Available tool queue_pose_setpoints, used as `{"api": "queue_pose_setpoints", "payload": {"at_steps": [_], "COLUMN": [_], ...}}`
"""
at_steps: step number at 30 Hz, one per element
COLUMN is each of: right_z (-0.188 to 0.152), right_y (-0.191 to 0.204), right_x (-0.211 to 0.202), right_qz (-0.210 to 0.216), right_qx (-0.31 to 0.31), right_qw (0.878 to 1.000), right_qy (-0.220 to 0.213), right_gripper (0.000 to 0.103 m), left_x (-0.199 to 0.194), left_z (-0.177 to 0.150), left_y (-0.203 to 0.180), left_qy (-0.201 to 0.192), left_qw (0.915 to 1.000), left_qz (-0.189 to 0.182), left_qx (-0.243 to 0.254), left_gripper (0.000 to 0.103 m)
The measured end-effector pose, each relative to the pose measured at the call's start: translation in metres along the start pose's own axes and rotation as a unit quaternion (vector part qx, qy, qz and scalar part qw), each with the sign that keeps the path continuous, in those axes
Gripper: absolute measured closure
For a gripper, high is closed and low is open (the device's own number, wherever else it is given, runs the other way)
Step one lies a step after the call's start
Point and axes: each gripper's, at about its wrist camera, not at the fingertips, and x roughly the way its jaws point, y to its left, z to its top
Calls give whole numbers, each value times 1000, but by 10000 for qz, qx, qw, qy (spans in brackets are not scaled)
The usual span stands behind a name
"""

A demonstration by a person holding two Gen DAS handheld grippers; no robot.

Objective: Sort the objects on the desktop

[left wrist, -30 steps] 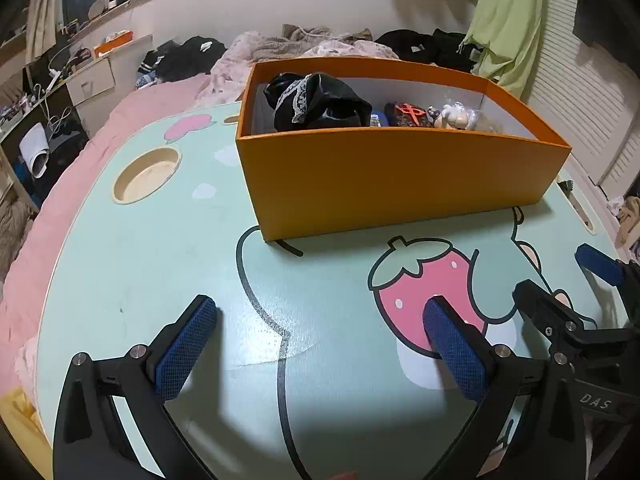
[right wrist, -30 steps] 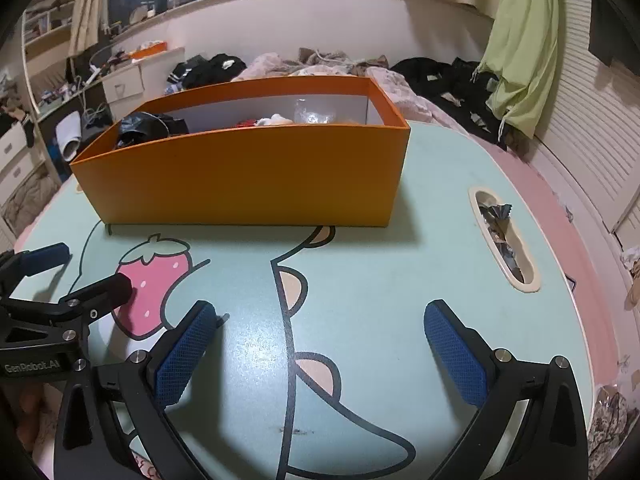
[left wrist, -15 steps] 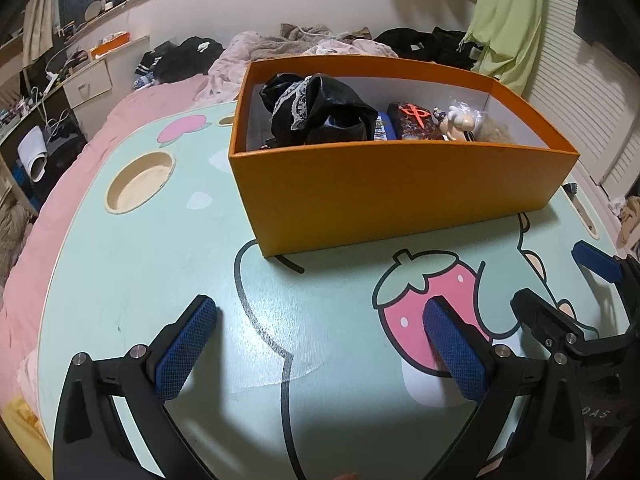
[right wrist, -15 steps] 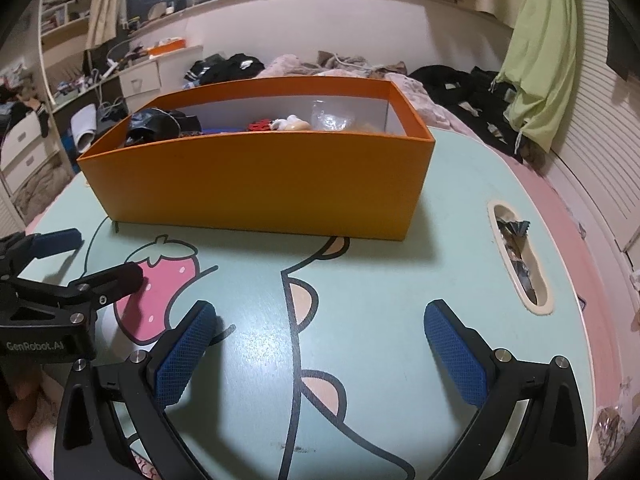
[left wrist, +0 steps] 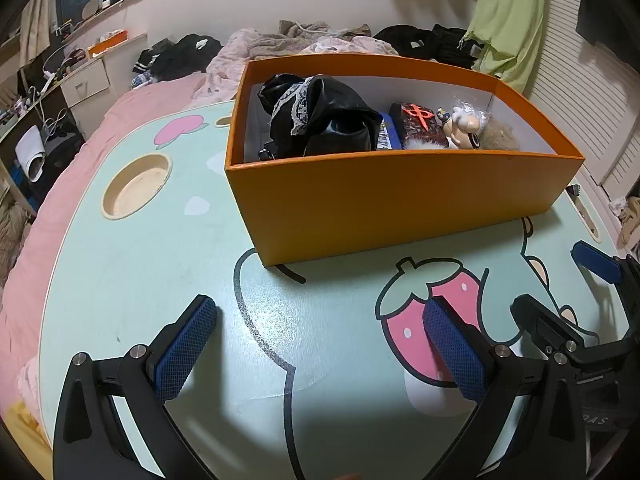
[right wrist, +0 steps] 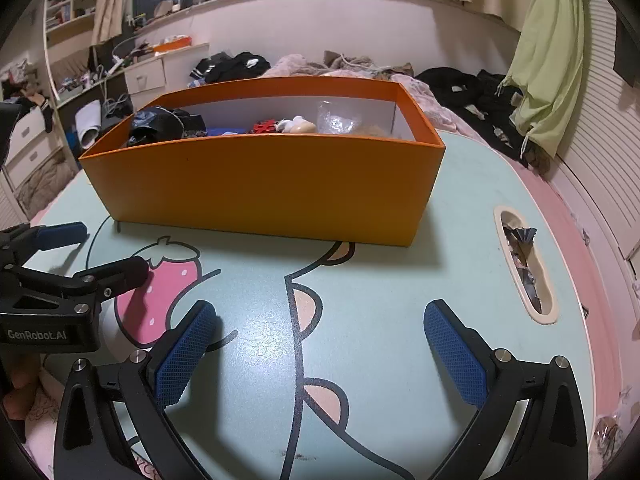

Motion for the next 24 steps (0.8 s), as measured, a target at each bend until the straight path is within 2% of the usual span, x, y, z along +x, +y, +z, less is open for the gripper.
{"api": "queue_pose_setpoints", "payload": {"at_steps": [24], "right_z": [1], "right_y": [2], "right_x": [0], "right_qz": [-2], "right_qx": [8], "right_qw": [10000], "right_qy": [12], "right_gripper": [0], "left_x": [0], "left_z": [1], "left_y": [0], "left_qy": [0], "left_qw": [10000], "left_qz": [1], "left_qx": [2], "left_gripper": [0]}}
